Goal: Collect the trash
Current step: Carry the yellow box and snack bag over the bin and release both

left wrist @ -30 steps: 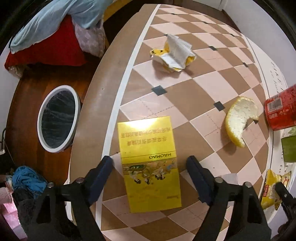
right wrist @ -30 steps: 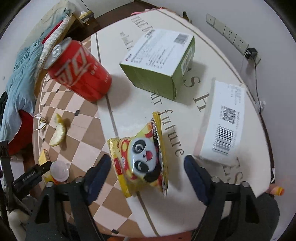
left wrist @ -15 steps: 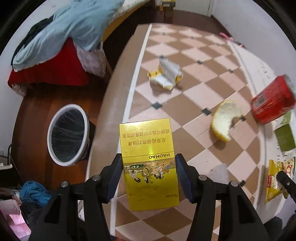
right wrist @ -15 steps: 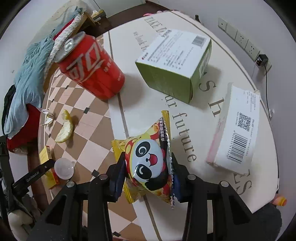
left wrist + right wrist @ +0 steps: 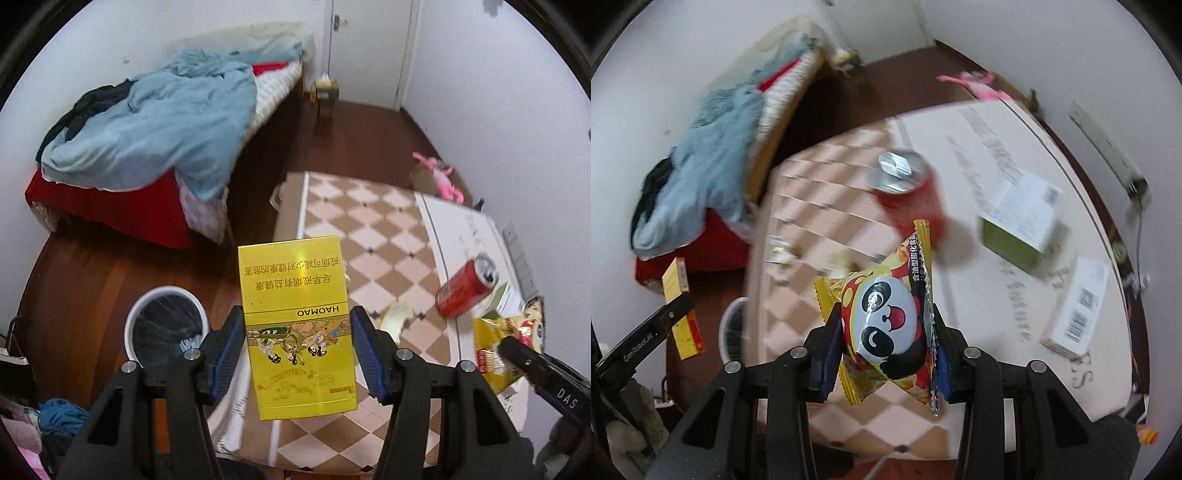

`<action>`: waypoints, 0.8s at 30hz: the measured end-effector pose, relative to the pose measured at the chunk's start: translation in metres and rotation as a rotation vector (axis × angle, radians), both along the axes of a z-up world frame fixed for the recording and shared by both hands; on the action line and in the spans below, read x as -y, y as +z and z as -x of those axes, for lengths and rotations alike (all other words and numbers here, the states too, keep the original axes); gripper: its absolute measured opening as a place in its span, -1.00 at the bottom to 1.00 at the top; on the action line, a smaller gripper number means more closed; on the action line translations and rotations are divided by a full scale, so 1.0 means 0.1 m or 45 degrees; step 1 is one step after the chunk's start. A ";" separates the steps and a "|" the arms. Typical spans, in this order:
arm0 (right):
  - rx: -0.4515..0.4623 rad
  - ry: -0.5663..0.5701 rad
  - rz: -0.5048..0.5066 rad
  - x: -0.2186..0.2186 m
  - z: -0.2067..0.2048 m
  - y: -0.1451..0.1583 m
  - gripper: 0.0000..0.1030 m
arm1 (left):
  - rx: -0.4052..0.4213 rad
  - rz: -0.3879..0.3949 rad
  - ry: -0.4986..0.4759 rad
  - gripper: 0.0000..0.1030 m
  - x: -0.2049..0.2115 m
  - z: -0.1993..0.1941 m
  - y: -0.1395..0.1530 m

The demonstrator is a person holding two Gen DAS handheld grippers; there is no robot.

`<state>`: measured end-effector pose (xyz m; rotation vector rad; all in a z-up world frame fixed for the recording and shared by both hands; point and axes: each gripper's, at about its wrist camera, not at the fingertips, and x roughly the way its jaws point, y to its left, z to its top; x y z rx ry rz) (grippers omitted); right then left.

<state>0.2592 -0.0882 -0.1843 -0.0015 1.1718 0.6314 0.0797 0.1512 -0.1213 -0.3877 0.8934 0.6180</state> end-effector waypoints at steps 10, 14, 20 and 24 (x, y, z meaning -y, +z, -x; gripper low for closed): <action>0.065 0.247 -0.153 -1.20 0.57 0.61 -0.16 | 0.063 -0.045 0.152 0.04 -0.85 0.75 0.23; 0.041 0.349 -0.155 -1.83 0.81 0.55 -0.16 | 0.030 -0.003 0.253 0.04 -1.36 1.09 -0.01; -0.047 0.504 -0.080 -2.88 1.25 0.05 -0.16 | -0.061 0.174 0.377 0.04 -2.10 1.49 -0.71; -0.127 0.604 0.021 -3.55 1.51 -0.51 -0.16 | -0.109 0.333 0.436 0.04 -2.55 1.67 -1.27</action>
